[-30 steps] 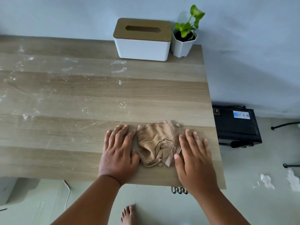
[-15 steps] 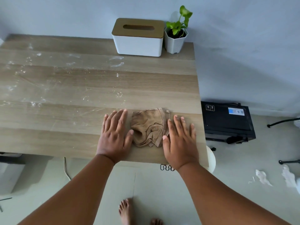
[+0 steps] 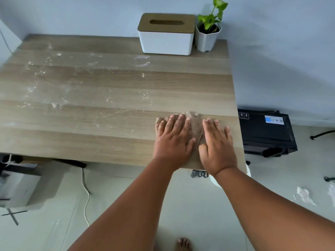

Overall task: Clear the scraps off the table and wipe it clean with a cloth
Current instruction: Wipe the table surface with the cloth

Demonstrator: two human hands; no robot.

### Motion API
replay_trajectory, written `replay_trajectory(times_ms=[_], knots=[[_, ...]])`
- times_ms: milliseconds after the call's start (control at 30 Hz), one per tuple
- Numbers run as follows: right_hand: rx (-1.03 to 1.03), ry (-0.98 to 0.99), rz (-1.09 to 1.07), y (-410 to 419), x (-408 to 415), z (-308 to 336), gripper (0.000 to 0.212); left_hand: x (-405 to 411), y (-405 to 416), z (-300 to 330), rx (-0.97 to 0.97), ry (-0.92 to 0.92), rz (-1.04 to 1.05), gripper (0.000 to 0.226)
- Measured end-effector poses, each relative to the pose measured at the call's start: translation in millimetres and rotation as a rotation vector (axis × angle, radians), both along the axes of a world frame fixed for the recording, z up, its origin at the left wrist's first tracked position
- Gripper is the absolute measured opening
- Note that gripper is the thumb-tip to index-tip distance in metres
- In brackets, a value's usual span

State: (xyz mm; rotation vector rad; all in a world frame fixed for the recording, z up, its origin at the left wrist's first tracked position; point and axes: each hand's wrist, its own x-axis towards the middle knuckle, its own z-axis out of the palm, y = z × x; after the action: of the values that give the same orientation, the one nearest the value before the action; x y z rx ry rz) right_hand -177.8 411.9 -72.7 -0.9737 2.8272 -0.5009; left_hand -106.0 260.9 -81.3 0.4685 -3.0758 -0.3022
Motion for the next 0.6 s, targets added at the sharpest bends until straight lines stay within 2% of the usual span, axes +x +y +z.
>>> replay_trajectory(times_ms=[233,367,600], knots=[[0.101,0.044,-0.037,-5,2,-4,0.067,68,-38,8,-0.04,-0.079,0.115,0.08],[0.185,0.065,-0.099,-18,4,-2,0.069,96,-84,12,-0.016,-0.118,0.258,0.088],[0.192,0.034,-0.17,-71,-11,-3,0.064,40,-132,10,-0.009,-0.139,0.486,0.092]])
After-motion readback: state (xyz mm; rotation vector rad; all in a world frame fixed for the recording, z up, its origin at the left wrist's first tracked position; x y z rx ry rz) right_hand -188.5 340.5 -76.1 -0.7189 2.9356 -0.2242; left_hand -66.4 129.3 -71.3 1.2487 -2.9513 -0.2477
